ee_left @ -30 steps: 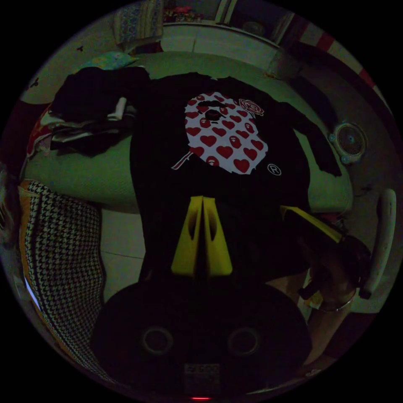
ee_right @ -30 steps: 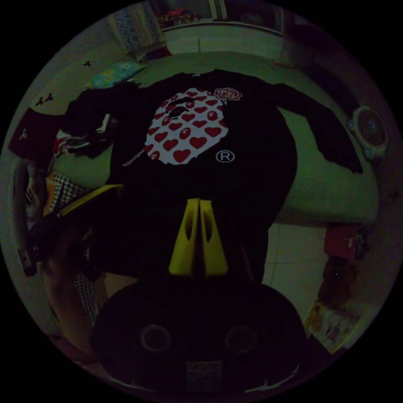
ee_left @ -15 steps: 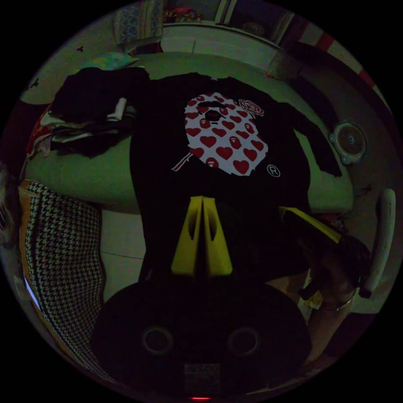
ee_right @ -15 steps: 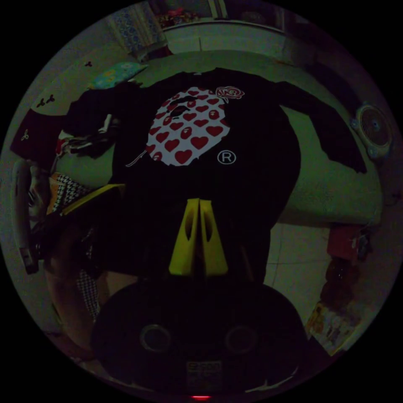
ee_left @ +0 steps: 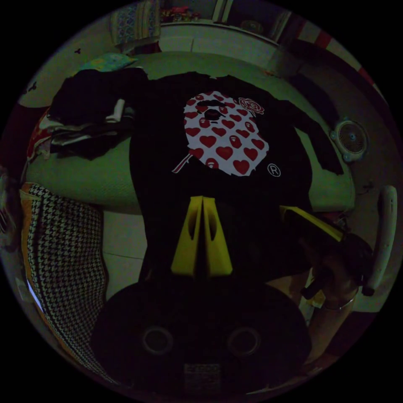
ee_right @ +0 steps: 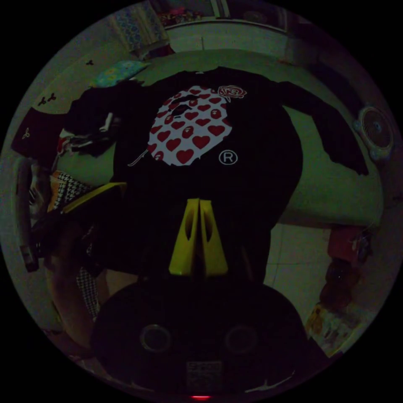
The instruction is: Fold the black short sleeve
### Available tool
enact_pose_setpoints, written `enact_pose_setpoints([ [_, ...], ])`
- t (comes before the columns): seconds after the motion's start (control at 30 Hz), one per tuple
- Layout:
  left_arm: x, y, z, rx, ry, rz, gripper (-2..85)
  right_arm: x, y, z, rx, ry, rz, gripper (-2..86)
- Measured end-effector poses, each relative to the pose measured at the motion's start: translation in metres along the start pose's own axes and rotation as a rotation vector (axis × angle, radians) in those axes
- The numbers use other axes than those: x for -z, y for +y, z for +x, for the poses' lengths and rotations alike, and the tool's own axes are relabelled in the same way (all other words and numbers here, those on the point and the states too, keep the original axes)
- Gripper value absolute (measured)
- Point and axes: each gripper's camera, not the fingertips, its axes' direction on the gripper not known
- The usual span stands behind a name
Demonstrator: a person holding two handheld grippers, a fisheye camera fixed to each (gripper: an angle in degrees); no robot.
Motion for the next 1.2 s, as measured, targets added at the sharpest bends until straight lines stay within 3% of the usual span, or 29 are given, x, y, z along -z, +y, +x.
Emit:
enact_pose_setpoints([
  [1.2, 0.054, 0.029, 0.035, -0.020, -0.002, 0.005, 0.1, 0.026, 0.041, -0.006, 0.026, 0.008, 0.010, -1.1],
])
